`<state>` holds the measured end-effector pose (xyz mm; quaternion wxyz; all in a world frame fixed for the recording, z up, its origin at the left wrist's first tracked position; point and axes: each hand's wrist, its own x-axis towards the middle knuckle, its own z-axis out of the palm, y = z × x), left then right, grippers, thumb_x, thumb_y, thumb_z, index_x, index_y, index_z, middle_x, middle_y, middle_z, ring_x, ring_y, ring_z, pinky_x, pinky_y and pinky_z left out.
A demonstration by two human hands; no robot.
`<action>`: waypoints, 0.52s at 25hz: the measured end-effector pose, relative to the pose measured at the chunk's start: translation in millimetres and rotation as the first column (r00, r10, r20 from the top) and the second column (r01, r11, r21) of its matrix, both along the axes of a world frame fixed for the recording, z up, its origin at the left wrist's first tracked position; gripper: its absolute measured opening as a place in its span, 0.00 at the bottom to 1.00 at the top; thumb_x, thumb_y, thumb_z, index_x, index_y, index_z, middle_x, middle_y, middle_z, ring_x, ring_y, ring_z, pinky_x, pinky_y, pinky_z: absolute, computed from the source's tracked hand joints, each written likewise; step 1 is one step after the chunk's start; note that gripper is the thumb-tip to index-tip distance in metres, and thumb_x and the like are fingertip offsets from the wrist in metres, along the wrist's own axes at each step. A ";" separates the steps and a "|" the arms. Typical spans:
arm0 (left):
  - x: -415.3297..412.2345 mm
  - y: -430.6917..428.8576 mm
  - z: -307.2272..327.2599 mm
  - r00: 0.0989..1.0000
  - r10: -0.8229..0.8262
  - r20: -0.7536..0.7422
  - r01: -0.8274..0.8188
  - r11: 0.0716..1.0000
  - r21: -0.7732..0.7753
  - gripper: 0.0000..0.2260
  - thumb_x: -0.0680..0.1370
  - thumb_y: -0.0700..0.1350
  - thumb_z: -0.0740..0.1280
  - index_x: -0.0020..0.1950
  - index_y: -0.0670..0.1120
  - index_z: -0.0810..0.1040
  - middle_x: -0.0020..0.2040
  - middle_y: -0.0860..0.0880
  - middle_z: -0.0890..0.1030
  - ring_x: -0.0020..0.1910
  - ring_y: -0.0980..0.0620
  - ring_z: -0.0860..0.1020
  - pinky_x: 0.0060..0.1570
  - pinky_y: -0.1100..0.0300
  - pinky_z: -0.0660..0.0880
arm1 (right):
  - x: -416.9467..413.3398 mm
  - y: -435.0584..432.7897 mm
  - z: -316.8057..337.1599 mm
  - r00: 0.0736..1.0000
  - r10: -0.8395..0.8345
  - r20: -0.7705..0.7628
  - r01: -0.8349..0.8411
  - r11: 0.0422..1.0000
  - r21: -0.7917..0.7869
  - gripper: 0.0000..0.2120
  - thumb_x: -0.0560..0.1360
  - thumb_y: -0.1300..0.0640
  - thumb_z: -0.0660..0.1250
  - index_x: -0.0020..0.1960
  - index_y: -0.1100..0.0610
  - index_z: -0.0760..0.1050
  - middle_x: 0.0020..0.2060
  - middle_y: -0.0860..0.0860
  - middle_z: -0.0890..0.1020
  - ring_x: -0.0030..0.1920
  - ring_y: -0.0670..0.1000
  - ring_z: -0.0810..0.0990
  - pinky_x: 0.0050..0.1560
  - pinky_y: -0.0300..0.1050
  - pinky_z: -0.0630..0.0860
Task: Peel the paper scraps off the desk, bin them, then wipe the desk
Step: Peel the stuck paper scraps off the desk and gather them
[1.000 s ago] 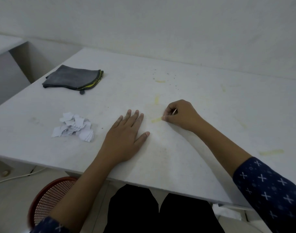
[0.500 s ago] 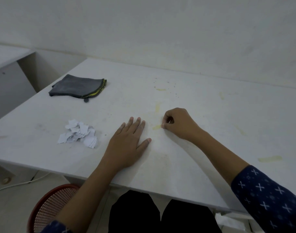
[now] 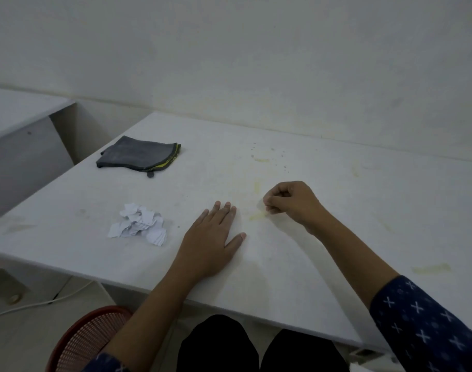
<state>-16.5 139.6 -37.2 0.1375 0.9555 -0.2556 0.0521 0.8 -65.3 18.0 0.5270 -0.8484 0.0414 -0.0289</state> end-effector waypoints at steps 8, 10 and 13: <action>0.5 -0.3 -0.7 1.000 0.006 0.005 -0.006 1.000 -0.002 0.38 0.70 0.65 0.35 0.76 0.48 0.48 0.78 0.51 0.49 0.76 0.54 0.46 0.70 0.62 0.39 | 2.6 -3.1 -10.1 0.987 0.157 -0.021 -0.144 0.841 -0.522 0.05 0.70 0.57 0.72 0.43 0.58 0.81 0.42 0.50 0.76 0.41 0.47 0.76 0.38 0.33 0.69; 1.0 0.3 -1.5 1.000 0.005 0.011 -0.005 1.000 0.003 0.38 0.70 0.65 0.35 0.76 0.48 0.48 0.78 0.51 0.50 0.76 0.54 0.46 0.70 0.62 0.40 | 3.7 -1.7 -8.2 0.987 0.158 -0.033 -0.153 0.849 -0.506 0.04 0.69 0.59 0.71 0.39 0.59 0.79 0.37 0.48 0.77 0.36 0.44 0.75 0.36 0.33 0.68; 0.9 0.8 -2.5 1.000 0.002 0.001 -0.002 1.000 0.002 0.38 0.70 0.65 0.35 0.77 0.48 0.48 0.78 0.51 0.50 0.76 0.54 0.46 0.70 0.61 0.40 | 2.7 0.9 -4.4 0.987 0.146 -0.068 -0.161 0.909 -0.384 0.05 0.69 0.61 0.71 0.35 0.59 0.76 0.30 0.47 0.76 0.30 0.45 0.72 0.32 0.35 0.68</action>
